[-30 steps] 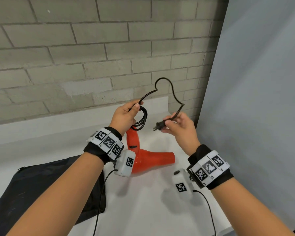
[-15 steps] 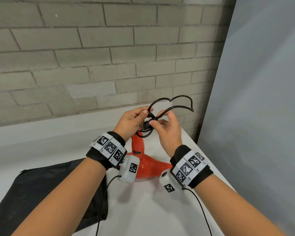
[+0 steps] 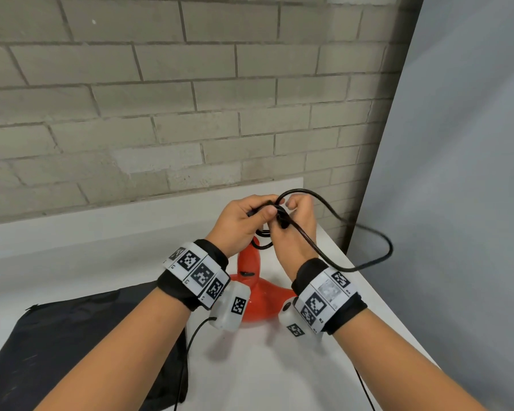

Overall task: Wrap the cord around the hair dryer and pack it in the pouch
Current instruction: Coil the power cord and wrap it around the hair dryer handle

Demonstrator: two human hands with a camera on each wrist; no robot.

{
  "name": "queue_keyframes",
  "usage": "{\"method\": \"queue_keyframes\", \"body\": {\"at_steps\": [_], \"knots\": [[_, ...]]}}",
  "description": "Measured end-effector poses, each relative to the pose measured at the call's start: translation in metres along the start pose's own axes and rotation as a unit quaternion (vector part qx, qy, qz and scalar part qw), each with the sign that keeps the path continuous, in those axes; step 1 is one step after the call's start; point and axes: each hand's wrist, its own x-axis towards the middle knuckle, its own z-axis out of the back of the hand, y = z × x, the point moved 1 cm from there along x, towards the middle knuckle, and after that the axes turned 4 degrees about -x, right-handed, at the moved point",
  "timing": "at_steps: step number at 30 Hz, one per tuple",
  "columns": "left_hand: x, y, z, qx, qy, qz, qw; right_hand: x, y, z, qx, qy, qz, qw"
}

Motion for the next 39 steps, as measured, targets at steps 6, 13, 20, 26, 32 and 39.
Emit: {"method": "queue_keyframes", "body": {"at_steps": [6, 13, 20, 26, 32, 39], "knots": [[-0.001, 0.0, 0.004, -0.006, 0.037, 0.017, 0.999, 0.012, -0.004, 0.001, -0.026, 0.162, -0.021, 0.986], [0.002, 0.001, 0.007, 0.02, 0.0, 0.035, 0.999, 0.016, -0.024, 0.03, -0.149, 0.339, 0.018, 0.929], [0.007, 0.01, 0.021, -0.016, -0.069, 0.062, 0.996, 0.005, -0.111, 0.071, -0.46, 0.459, -0.208, 0.731], [0.009, 0.008, 0.024, -0.072, -0.018, 0.081, 0.994, 0.004, -0.089, 0.054, -0.445, 0.462, -0.136, 0.755], [0.009, 0.006, 0.013, -0.066, 0.021, 0.089, 0.994, 0.011, -0.015, 0.012, -0.041, 0.387, 0.056, 0.92], [0.007, 0.005, 0.016, -0.086, 0.011, 0.095, 0.992, 0.015, -0.046, -0.006, -0.075, 0.32, -0.106, 0.939]]}}
